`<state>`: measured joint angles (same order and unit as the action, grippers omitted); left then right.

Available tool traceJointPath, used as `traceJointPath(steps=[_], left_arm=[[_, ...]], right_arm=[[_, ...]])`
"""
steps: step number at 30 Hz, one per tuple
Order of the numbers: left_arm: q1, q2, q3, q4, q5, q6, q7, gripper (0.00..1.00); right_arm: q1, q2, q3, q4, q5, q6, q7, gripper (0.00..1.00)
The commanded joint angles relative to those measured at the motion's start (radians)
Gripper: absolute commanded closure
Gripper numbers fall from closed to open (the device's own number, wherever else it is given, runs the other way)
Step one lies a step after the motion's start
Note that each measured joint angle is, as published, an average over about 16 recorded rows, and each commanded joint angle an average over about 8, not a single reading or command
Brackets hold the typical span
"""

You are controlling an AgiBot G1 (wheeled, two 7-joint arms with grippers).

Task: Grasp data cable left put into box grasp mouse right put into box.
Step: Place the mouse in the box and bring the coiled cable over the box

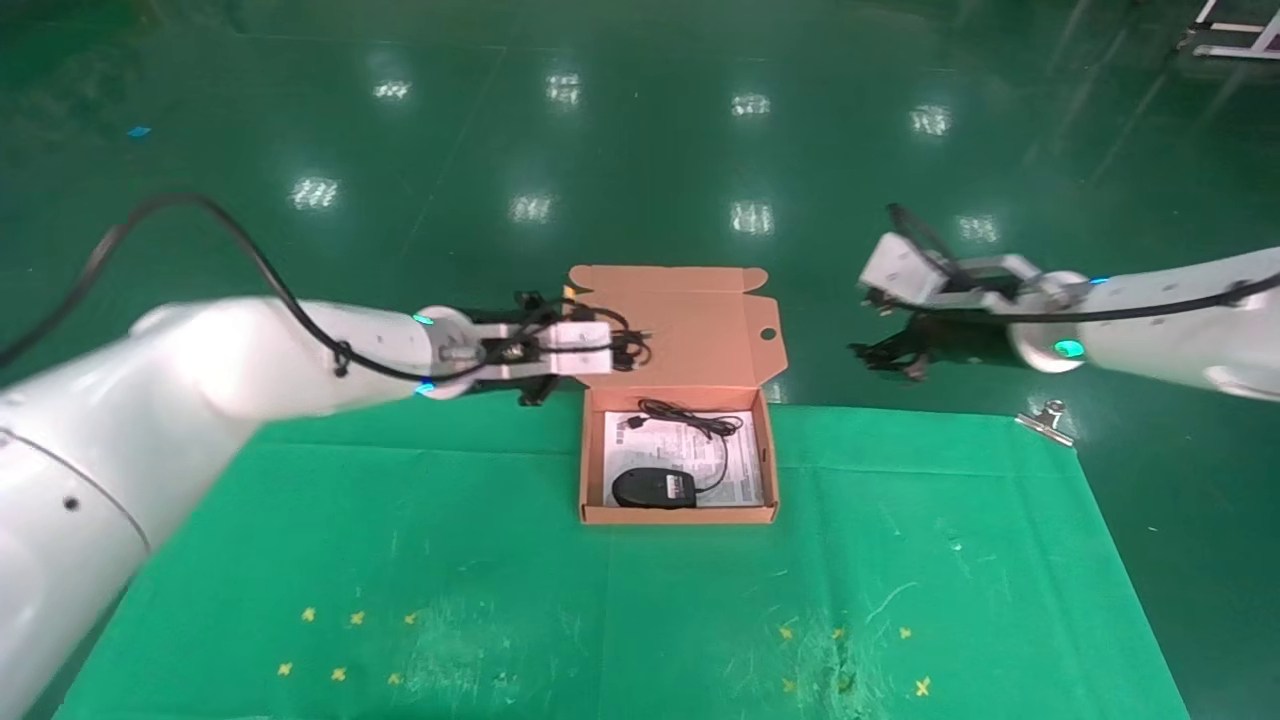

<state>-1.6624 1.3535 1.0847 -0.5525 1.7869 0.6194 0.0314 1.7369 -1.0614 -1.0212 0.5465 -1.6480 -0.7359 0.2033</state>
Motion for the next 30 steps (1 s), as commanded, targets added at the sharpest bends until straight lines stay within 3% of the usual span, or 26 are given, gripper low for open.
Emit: traceJointPath(steps=[1,15,23,30], left_arm=[[0.021,0.014,-0.006,0.008,-0.045,-0.033,0.052,1.0],[0.085,0.015,0.078,-0.035,-0.291,0.0,0.238,1.0],[0.089,0.016,0.103,-0.029,-0.359,0.019,0.264,0.0],[0.088,0.016,0.103,-0.028,-0.361,0.023,0.264,0.0]], right_arm=[[0.004,0.033,0.004,0.017,0.0,-0.001,-0.003,0.0],[-0.018,0.147,0.008,0.155,-0.005,-0.01,0.031,0.0],[-0.019,0.166,0.003,0.185,-0.016,-0.011,0.022,0.0],[-0.019,0.165,0.003,0.186,-0.017,-0.011,0.023,0.0]])
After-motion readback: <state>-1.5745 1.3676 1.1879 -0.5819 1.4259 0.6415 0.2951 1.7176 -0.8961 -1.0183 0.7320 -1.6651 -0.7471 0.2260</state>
